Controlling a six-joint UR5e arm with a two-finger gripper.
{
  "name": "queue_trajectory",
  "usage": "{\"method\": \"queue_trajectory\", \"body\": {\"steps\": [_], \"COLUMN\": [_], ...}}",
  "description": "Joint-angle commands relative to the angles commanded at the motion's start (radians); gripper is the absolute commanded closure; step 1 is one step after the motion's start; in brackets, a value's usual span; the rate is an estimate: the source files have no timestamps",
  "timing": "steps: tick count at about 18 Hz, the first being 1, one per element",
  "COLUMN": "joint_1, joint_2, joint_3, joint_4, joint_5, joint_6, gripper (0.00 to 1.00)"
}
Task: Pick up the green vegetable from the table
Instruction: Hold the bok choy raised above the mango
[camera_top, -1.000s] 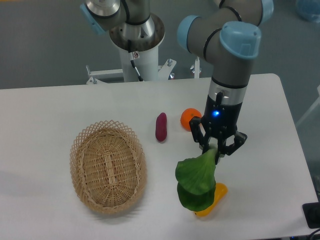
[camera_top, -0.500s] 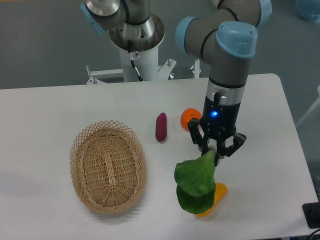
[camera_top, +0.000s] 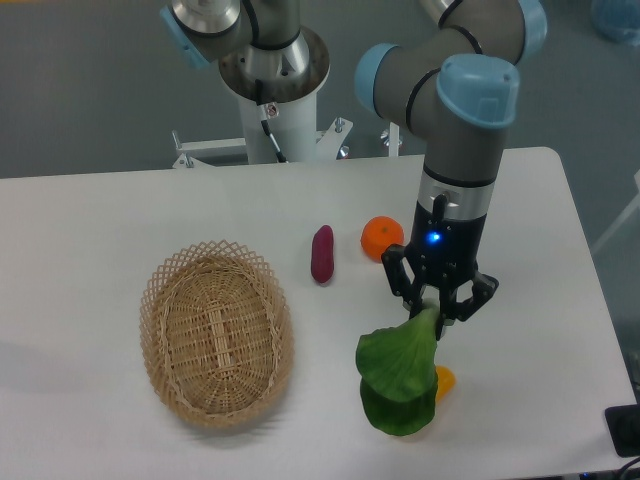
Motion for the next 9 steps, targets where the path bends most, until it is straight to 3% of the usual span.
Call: {"method": "queue_trajectory", "body": {"steps": [9], "joint_1": [0.003], "joint_2": [-0.002], "joint_3": [0.0], "joint_4": [-0.002], "joint_5": [0.021], "joint_6": [0.005], "gripper": [0.78]}}
